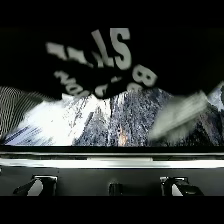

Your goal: Fold the clothes and pants, and hang the long-sleeved shirts on hangers.

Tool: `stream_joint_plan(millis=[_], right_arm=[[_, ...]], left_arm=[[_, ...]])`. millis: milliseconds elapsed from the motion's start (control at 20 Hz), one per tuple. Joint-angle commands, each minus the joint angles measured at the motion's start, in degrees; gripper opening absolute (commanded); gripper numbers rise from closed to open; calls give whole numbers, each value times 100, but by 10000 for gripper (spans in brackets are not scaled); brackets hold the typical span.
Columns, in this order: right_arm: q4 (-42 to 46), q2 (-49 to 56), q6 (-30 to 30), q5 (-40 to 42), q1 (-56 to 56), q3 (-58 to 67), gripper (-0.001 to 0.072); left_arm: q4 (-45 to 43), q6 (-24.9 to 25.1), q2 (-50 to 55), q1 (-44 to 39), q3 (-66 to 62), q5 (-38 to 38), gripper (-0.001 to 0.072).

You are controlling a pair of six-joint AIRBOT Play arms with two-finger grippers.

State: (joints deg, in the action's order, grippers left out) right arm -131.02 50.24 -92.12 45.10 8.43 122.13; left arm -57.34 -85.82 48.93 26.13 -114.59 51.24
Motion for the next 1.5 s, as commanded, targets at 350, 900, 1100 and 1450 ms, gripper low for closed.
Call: stream_joint_plan(millis=[350, 900, 1100, 1450], right_arm=[[1493, 1860, 1722, 1547, -4, -782, 43], [673, 6131, 1700, 153, -122, -881, 44], [741, 6535, 1692, -407, -411, -881, 44], [721, 6299, 1812, 238, -337, -852, 467]], left_arm=[[-575, 686, 1790, -1075, 968, 654, 21], [-1233, -605, 5995, -2581, 1032, -1462, 21], [-1231, -1097, 6463, -2686, 1032, -2240, 21], [-1147, -1464, 6175, -2291, 1014, -1047, 632]])
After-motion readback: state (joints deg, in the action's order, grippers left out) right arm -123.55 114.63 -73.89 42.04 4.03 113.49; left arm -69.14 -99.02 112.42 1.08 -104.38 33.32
